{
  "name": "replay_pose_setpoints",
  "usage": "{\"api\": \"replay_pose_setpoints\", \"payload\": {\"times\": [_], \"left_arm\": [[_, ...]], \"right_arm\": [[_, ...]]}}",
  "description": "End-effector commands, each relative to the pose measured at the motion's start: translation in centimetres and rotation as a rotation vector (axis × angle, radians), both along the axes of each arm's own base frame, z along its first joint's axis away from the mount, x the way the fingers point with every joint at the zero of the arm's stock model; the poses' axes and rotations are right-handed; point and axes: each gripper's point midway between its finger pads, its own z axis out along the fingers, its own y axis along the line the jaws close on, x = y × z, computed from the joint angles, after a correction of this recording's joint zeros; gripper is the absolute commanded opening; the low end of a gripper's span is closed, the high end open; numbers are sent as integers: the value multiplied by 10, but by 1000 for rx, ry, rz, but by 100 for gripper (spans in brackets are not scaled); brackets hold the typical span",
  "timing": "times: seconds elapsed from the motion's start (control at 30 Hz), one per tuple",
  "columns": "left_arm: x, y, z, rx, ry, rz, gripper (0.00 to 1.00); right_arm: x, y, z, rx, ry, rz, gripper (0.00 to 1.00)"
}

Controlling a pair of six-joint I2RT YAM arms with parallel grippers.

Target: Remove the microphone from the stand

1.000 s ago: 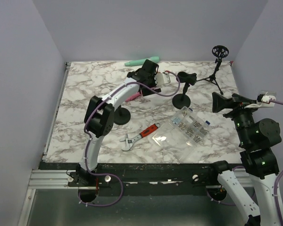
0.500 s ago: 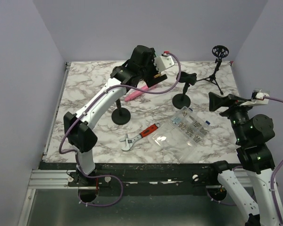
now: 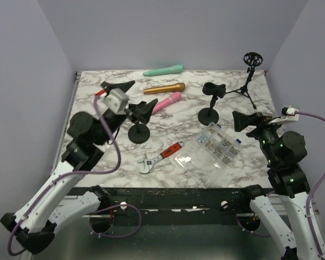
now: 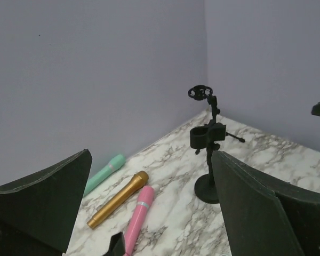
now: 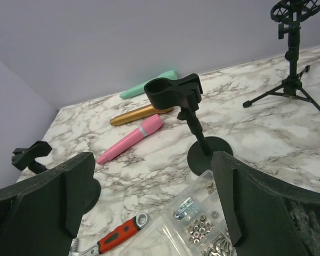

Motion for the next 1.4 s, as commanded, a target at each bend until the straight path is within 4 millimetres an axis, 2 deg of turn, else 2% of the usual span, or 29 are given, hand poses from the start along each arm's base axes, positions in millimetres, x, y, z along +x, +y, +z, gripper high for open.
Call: {"api": "replay_pose_setpoints", "payload": {"times": [0.0,0.13,0.3,0.5,0.57,0.73,1.03,1.27,1.37], "left_arm": [[-36,25,-10,-201,-39,-24,98],[-51,64,-47,-307,41,84,99],[-80,100,-85,-447,46,119,98],[-104,122,-125,-558,65,105,99],[-111,126,-132,-597,65,90,98],[-126,130,-123,-627,2,42,99],[-122,115,-125,-568,22,7,99],[-122,113,-124,-570,17,-1,99],[-126,115,-118,-580,-6,-12,99]], "right_arm": [[-9,8,-6,50,11,50,100],[-17,8,-13,100,33,48,100],[-23,10,-38,152,101,47,100],[-42,27,-53,190,57,168,100],[-51,32,-58,210,27,205,100],[-60,24,-72,301,-11,166,100],[-48,12,-86,333,62,71,100],[-51,11,-81,332,41,72,100],[-55,13,-67,333,11,93,100]]}}
